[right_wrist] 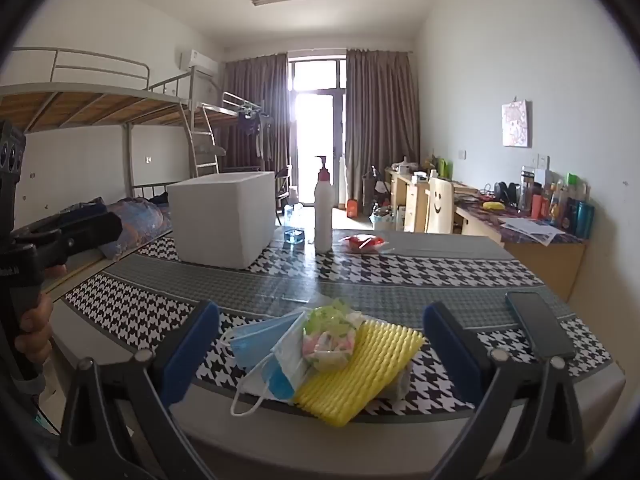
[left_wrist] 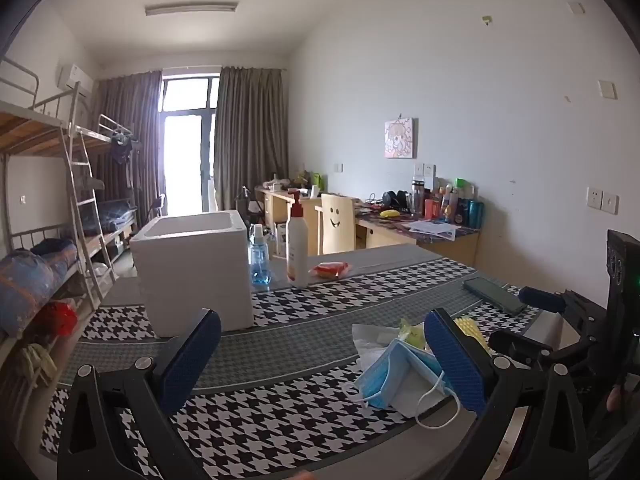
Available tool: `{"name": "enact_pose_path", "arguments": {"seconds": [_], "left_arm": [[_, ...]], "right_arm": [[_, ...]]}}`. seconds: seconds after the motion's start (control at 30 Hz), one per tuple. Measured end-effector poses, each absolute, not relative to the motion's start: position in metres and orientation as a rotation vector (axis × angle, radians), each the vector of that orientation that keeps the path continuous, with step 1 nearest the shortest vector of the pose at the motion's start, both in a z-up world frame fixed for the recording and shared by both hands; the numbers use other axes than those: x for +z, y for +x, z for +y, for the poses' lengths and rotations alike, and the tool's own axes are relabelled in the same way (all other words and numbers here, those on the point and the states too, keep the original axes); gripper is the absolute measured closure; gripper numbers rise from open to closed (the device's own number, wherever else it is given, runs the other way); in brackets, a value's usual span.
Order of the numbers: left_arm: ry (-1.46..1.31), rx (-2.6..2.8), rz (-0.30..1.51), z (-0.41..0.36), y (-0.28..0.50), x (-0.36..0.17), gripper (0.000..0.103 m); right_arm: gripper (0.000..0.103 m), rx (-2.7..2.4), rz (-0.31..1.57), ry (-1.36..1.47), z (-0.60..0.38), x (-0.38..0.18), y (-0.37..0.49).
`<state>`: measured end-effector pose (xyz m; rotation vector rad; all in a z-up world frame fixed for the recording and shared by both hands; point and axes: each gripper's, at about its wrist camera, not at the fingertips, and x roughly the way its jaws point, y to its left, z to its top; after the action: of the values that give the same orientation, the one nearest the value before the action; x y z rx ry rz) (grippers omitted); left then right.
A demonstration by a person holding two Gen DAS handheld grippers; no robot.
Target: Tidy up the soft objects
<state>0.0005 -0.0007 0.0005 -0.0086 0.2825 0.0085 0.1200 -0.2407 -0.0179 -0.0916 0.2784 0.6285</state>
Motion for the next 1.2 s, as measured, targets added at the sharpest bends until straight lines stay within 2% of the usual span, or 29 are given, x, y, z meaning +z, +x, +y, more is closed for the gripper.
{"name": "enact_pose_path", "arguments": {"seconds": [0.57,1.2], "left_arm": [[-0.082,0.038,0.274,0.008,0.003,-0.002,0.001],[-0.033,0.075,0.261,0.004,-0.001,0.001,0.001]], "right_arm": [[0.0,0.632,0.283,-0.101,-0.238,-0.014,0.117],[0.0,0.625,0.283,-0.092,-0.242,-0.015,0.122]]}}
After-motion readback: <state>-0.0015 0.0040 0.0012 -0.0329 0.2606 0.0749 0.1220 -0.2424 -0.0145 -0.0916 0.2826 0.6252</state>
